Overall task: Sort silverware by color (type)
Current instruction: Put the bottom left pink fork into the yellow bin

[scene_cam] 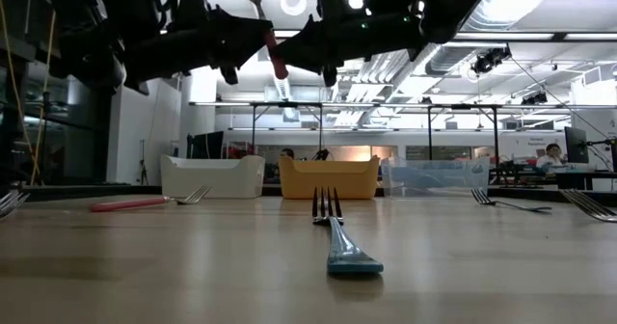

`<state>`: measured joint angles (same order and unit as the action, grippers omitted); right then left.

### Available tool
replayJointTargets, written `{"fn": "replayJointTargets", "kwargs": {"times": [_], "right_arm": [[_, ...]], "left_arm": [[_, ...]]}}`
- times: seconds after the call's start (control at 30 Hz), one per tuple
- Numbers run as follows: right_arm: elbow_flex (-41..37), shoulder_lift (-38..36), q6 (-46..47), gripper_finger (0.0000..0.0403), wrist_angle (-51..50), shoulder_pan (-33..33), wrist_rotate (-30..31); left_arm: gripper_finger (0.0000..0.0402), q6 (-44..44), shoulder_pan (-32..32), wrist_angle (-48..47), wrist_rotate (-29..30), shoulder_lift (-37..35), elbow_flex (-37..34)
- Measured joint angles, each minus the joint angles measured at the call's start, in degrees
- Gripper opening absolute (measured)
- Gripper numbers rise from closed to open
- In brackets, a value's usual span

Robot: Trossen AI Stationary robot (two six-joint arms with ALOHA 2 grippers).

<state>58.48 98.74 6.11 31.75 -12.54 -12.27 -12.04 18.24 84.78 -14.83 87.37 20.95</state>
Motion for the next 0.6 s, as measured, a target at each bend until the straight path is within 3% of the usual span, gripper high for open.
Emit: {"fn": "replayJointTargets", "kwargs": {"times": [0.3, 0.6], "right_arm": [[0.07, -4.43, -1.21, 0.0026, -6.64, -3.0, 0.73], [12.39, -3.6, -11.63, 0.0027, -45.68, -10.76, 7.91]], "left_arm": [[0.012, 0.42, 0.52, -1.47, -0.2, 0.0, -2.97], [0.0109, 2.77, 0.52, -1.46, -0.14, 0.0, -6.54]]}}
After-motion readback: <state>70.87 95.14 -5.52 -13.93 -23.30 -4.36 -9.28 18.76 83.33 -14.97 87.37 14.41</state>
